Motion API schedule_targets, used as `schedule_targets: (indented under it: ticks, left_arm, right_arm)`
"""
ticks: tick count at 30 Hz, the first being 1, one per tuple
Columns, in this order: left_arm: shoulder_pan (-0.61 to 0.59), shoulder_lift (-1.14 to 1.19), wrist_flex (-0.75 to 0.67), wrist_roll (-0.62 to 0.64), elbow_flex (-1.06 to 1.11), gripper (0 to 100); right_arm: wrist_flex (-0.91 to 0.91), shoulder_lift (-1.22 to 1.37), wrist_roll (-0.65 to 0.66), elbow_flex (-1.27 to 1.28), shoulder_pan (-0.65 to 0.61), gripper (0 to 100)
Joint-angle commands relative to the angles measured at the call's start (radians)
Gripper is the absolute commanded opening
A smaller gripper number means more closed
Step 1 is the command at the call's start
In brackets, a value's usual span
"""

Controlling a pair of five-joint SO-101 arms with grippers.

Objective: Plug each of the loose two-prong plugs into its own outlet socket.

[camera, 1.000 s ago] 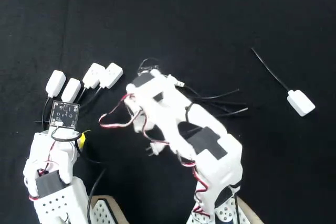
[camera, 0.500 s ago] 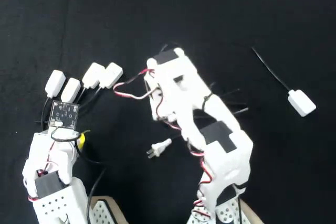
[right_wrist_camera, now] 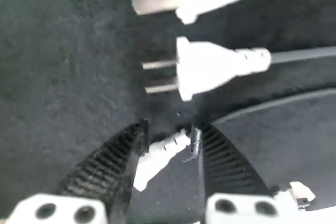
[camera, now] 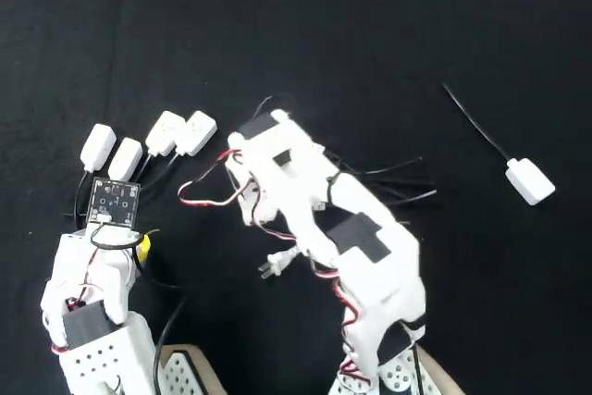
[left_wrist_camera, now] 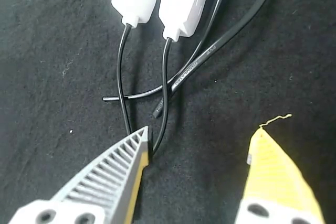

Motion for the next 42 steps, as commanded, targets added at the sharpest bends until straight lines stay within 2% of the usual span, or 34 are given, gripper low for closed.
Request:
schedule_targets:
  ticks: [1, 7, 13, 17, 24, 39, 42]
  left_arm:
    - [0.013, 0.003, 0.005, -0.006, 0.018, 30]
    - [0.013, 0.003, 0.005, -0.006, 0.018, 30]
    - [0.013, 0.003, 0.005, -0.006, 0.018, 30]
    - [0.013, 0.003, 0.005, -0.006, 0.018, 30]
    - [0.012, 0.003, 0.005, -0.006, 0.018, 30]
    - [0.012, 0.003, 0.005, -0.006, 0.018, 30]
    - [0.012, 0.003, 0.005, -0.006, 0.018, 30]
  right_arm:
    - [-0.017, 0.065, -0.014, -0.007, -0.041, 13.7]
    - [0.089, 0.079, -0.002, -0.062, -0.037, 13.4]
    - [0.235, 0.077, 0.071, -0.183, 0.049, 13.3]
    - [0.235, 0.022, 0.075, -0.174, 0.084, 13.3]
    - [0.226, -0.054, 0.068, -0.051, 0.052, 13.3]
    - [0.032, 0.166, 0.011, 0.005, 0.04, 13.0]
    - [0.023, 0.206, 0.012, -0.001, -0.003, 7.7]
